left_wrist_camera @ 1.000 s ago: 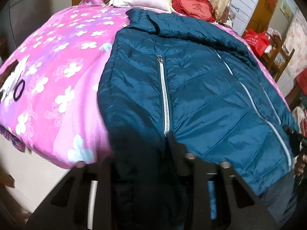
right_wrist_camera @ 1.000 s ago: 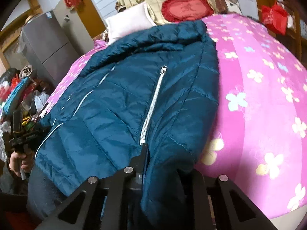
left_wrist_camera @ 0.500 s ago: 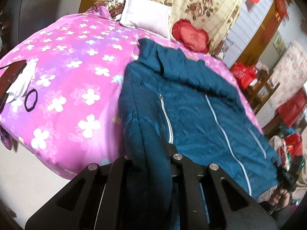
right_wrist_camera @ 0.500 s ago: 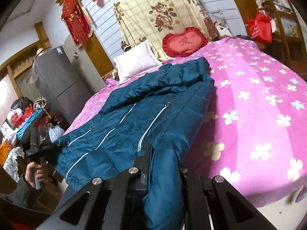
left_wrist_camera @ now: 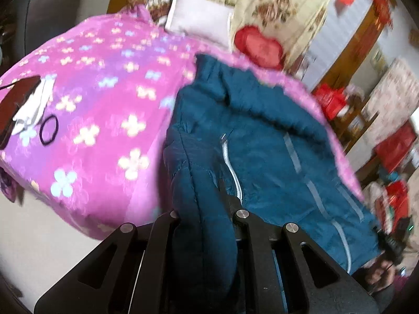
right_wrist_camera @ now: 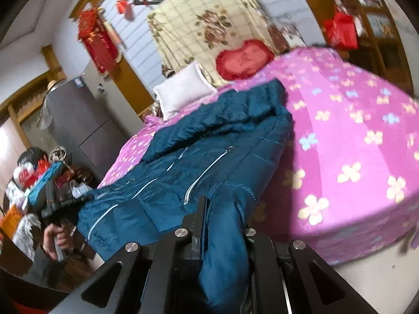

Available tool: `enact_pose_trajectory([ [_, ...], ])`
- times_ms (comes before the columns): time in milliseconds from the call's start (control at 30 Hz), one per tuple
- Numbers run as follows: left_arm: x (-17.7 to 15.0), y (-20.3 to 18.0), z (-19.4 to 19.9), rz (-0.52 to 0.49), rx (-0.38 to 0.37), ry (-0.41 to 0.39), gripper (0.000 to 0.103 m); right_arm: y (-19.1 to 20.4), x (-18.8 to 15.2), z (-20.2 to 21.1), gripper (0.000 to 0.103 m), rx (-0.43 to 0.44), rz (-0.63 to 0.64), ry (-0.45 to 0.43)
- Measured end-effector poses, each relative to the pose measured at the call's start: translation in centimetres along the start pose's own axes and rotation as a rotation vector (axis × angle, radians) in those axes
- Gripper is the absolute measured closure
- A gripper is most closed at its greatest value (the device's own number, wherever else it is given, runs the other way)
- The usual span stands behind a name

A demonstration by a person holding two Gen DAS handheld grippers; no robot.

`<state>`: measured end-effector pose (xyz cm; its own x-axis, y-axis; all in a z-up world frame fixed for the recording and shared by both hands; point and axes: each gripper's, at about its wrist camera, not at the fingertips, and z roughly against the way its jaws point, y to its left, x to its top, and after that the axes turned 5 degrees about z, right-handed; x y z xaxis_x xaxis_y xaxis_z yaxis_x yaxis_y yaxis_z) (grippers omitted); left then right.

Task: Fold large clothes
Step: 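Lift the jacket hem with both tools and fold it toward the collar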

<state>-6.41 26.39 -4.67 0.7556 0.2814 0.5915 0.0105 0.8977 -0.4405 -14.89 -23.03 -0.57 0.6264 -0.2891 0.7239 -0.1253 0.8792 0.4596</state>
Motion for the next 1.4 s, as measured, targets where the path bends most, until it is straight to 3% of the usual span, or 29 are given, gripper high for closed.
enact_pose_trajectory([
  [133,-1.6,1.0,-2.1,-0.010,0.026,0.056,0.094,0.0,-0.5,-1.7,0.094,-0.024,0.010,0.095],
  [200,-2.1,1.0,-2.5,-0.037,0.023,0.075,0.088,-0.5,-0.9,-2.0,0.089,-0.002,-0.021,0.109],
  [267,-2.5,0.8,-2.9,-0.070,0.018,0.095,0.069,-1.2,-1.4,-2.5,0.083,0.004,-0.062,0.125],
  [367,-3.4,0.2,-3.5,-0.130,0.031,0.111,0.066,-1.6,-1.9,-3.6,0.067,0.001,-0.096,0.169],
  [433,-3.7,-0.4,-3.7,-0.190,0.050,0.110,0.066,-1.3,-2.1,-4.4,0.067,-0.010,-0.082,0.206],
  [533,-3.6,-0.6,-4.0,-0.216,0.052,0.119,0.076,-0.6,-2.1,-4.7,0.067,-0.002,-0.031,0.220],
  [567,-3.6,-0.7,-3.9,-0.225,0.056,0.117,0.086,-0.4,-2.2,-4.6,0.067,0.017,-0.027,0.220],
  [700,-3.7,-0.8,-3.9,-0.242,0.045,0.117,0.090,-0.3,-2.8,-5.2,0.067,0.071,-0.027,0.255],
  [967,-3.4,-1.2,-3.0,-0.229,0.036,0.092,0.095,-0.2,-3.7,-6.2,0.067,0.079,-0.016,0.324],
  [1067,-3.3,-1.8,-2.0,-0.246,0.039,0.067,0.097,0.0,-3.2,-4.8,0.079,0.077,0.000,0.251],
  [1167,-2.9,-2.3,-0.4,-0.253,0.015,0.023,0.098,0.8,-2.5,-1.9,0.085,0.118,0.039,0.101],
  [1300,-2.0,-2.2,2.9,-0.199,-0.045,-0.067,0.098,1.9,-2.4,1.5,0.087,0.090,0.083,-0.044],
  [1400,-1.8,-1.8,4.6,-0.166,-0.052,-0.108,0.098,3.0,-3.1,3.2,0.088,0.047,0.120,-0.101],
])
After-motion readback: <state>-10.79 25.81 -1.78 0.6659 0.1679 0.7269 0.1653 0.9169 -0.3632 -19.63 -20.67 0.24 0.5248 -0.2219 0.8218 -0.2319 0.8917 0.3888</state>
